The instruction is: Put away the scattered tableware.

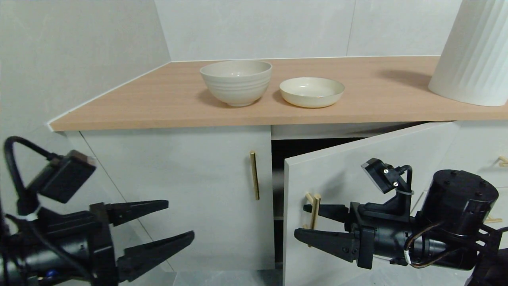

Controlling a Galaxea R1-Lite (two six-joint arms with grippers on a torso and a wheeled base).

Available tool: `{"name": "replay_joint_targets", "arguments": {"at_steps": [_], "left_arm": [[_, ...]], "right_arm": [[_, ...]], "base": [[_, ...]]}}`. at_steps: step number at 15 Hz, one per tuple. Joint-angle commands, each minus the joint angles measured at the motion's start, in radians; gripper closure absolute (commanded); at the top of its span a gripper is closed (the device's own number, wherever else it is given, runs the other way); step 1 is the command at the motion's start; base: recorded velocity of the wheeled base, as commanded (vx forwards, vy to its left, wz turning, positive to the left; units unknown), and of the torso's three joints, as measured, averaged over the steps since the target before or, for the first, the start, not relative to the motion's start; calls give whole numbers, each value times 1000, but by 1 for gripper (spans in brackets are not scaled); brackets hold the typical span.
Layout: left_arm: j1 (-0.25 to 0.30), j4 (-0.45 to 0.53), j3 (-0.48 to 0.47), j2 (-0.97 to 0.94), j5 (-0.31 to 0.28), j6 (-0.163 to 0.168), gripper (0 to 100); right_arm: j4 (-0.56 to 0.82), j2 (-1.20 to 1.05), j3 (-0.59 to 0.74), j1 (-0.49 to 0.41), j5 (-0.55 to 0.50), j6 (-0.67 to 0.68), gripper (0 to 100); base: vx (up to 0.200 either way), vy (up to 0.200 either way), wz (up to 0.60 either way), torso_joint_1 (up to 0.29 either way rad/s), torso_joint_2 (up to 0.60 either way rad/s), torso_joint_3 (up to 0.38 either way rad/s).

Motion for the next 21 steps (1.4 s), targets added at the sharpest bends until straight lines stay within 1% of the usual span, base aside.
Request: {"name": "replay_joint_targets", "arguments": {"at_steps": [1, 2, 3, 4, 7, 9, 10, 17, 19, 21], "left_arm": [[-60, -136, 39, 202, 1, -71, 0], [-70, -213, 62, 219, 3, -100, 0], [-71, -251, 69, 226, 3, -120, 0], [-73, -266, 71, 226, 4, -146, 0], [-76, -268, 71, 228, 6, -154, 0], [-91, -269, 71, 226, 7, -165, 0], [-93, -268, 71, 229, 7, -165, 100], [-100, -277, 66, 266, 6, -165, 100], [-103, -308, 65, 288, 6, -166, 100], [-126, -332, 62, 302, 3, -168, 100]], "right_arm": [[2, 2, 2, 0, 1, 0, 0], [2, 6, 2, 0, 1, 0, 0], [2, 8, 2, 0, 1, 0, 0], [2, 11, 2, 0, 1, 0, 0], [2, 11, 2, 0, 1, 0, 0], [2, 11, 2, 0, 1, 0, 0], [2, 11, 3, 0, 1, 0, 0], [2, 12, 3, 0, 1, 0, 0], [2, 11, 3, 10, 1, 0, 0], [2, 12, 2, 14, 1, 2, 0]], "base": [[0, 0, 0, 0, 0, 0], [0, 0, 0, 0, 0, 0], [0, 0, 0, 0, 0, 0], [0, 0, 0, 0, 0, 0], [0, 0, 0, 0, 0, 0], [0, 0, 0, 0, 0, 0], [0, 0, 0, 0, 0, 0], [0, 0, 0, 0, 0, 0], [0, 0, 0, 0, 0, 0], [0, 0, 0, 0, 0, 0]]}}
